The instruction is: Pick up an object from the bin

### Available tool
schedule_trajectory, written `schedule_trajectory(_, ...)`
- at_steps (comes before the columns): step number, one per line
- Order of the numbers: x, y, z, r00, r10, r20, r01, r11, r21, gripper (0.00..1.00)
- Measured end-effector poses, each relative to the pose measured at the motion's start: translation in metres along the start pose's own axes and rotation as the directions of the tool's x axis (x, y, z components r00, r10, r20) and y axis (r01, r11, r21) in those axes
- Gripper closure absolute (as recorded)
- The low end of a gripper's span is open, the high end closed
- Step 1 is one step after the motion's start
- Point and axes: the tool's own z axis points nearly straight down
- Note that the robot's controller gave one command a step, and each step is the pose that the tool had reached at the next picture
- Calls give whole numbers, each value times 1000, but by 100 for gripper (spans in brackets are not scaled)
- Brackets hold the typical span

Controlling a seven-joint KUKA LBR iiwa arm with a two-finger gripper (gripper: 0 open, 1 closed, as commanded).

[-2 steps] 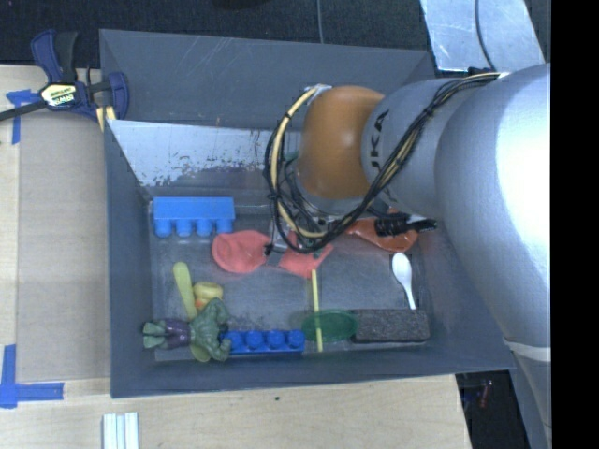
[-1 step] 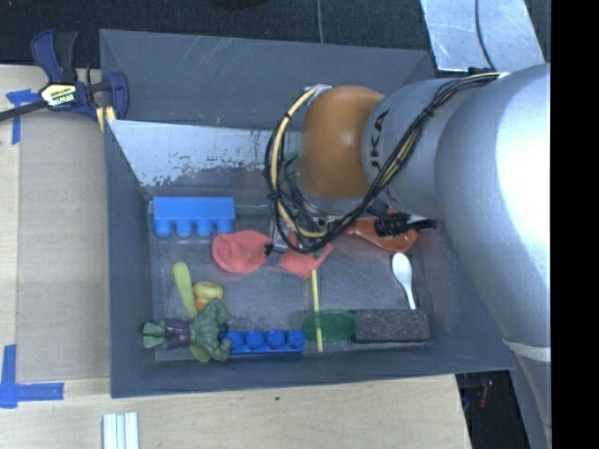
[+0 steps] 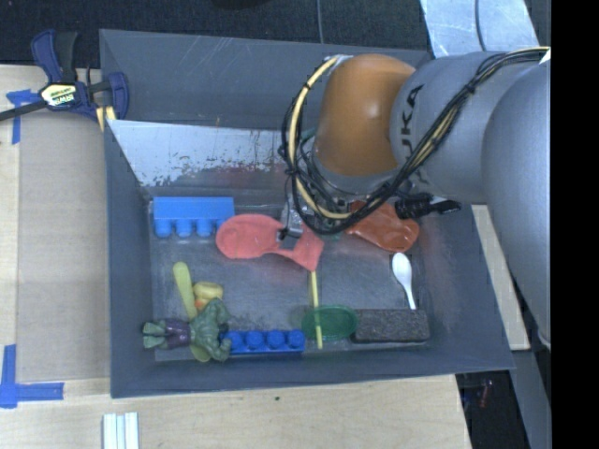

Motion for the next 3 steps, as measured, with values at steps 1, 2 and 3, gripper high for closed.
schedule_trajectory(1,-2,-4,8,1000,12,12,-11,1000,-4,100)
schedule_trajectory(2,-22,-7,65,998,-66,13,66,998,-4,100)
schedule_trajectory(3,3,-20,66,1000,0,15,1,1000,-6,100)
